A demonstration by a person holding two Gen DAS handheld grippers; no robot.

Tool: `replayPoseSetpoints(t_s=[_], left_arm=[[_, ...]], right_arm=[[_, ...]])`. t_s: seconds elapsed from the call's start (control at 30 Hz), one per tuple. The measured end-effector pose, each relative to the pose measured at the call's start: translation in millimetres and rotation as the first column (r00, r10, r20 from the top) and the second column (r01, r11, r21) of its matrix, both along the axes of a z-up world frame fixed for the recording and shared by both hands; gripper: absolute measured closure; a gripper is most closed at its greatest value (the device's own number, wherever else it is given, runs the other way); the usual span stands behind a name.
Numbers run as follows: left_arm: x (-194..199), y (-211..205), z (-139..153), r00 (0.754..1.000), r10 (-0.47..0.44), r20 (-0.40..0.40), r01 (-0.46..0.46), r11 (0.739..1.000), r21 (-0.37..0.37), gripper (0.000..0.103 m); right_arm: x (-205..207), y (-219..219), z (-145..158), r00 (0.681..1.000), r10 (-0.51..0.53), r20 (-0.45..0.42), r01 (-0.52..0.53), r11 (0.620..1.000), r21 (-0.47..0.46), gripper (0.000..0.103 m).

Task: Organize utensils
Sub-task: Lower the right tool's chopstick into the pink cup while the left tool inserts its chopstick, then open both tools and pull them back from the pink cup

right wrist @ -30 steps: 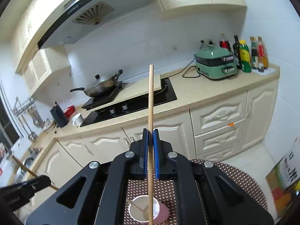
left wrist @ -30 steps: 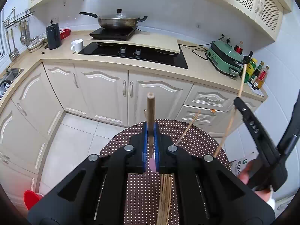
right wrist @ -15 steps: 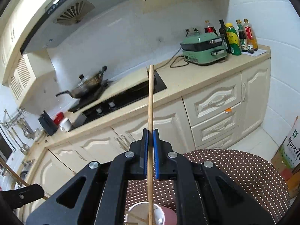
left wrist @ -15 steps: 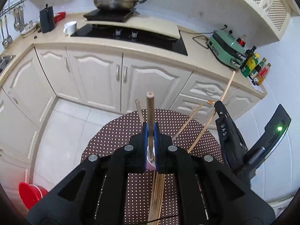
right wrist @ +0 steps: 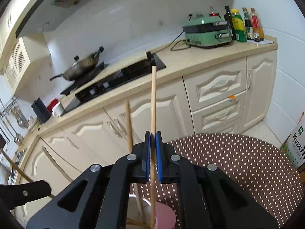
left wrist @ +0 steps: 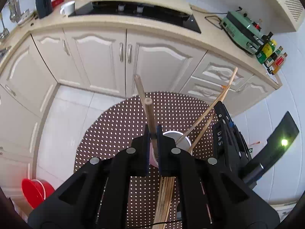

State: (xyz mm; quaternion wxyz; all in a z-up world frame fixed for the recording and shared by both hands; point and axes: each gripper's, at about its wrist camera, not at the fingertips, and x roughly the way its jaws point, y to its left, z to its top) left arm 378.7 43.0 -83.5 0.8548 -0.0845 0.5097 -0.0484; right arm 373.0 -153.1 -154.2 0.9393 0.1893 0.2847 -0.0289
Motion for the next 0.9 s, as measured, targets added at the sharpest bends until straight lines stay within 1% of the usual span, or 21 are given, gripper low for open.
replayPoseSetpoints(t_s=[0.07,0.23,0.3,0.4,0.43,0.5,0.57,0.63,0.67,0.7,0.77,0.83,0.9], left_arm=[[2.6,0.0,-6.7,1.000,0.006,-0.013,-0.006,1.000,-0.011,0.096],[7.9,-3.7,-11.3,1.000,0.002,0.025,-0.002,1.000,0.000,0.095],[9.5,-4.7,-14.1,0.999,0.007,0.043,-0.008,1.000,0.015,0.094],[10.4,-3.4,-18.7,0.998,0.012,0.065,-0.013,1.000,0.014,0.094],[10.3,-3.1,-20.8,0.998,0.011,0.065,-0.012,1.000,0.016,0.093],[9.8,-2.7,-24.2,0.998,0.001,0.066,-0.002,1.000,0.012,0.093],[8.3,-3.0,-27.4,0.998,-0.009,0.058,0.008,1.000,0.016,0.090],[6.2,-3.3,-30.8,0.999,-0.016,0.047,0.015,1.000,0.018,0.077],[4.1,-2.9,-32.1,0.999,-0.016,0.048,0.015,1.000,0.018,0.053],[1.8,-2.5,-31.7,0.998,-0.007,0.059,0.006,1.000,0.019,0.043],[-3.0,-1.1,-30.2,0.997,0.005,0.082,-0.007,1.000,0.023,0.043],[-5.0,0.4,-32.6,0.997,0.008,0.072,-0.010,1.000,0.029,0.043],[-7.5,1.8,-33.8,0.998,0.010,0.069,-0.012,1.000,0.028,0.043]], right_arm=[[-1.7,0.6,-2.8,1.000,0.011,-0.011,-0.011,1.000,-0.001,0.098],[-8.3,5.0,-9.2,0.997,0.062,-0.040,-0.062,0.998,-0.013,0.097],[-8.4,6.2,-10.3,0.995,0.085,-0.054,-0.086,0.996,-0.004,0.097],[-9.5,7.4,-10.2,0.990,0.119,-0.071,-0.119,0.993,0.004,0.096],[-9.6,7.5,-10.7,0.988,0.131,-0.081,-0.131,0.991,0.012,0.094],[-9.9,6.6,-11.8,0.984,0.150,-0.095,-0.148,0.989,0.030,0.094],[-9.8,4.6,-11.3,0.980,0.169,-0.108,-0.166,0.985,0.043,0.093],[-10.7,3.4,-11.0,0.971,0.202,-0.127,-0.195,0.979,0.065,0.086],[-11.6,3.2,-10.2,0.970,0.209,-0.128,-0.202,0.977,0.068,0.084],[-14.6,2.8,-8.3,0.969,0.214,-0.126,-0.208,0.976,0.058,0.080],[-19.7,3.3,-5.6,0.967,0.220,-0.125,-0.217,0.975,0.037,0.074],[-23.9,3.0,-2.7,0.965,0.227,-0.129,-0.226,0.974,0.018,0.065],[-27.9,1.1,0.7,0.965,0.229,-0.128,-0.230,0.973,0.009,0.062]])
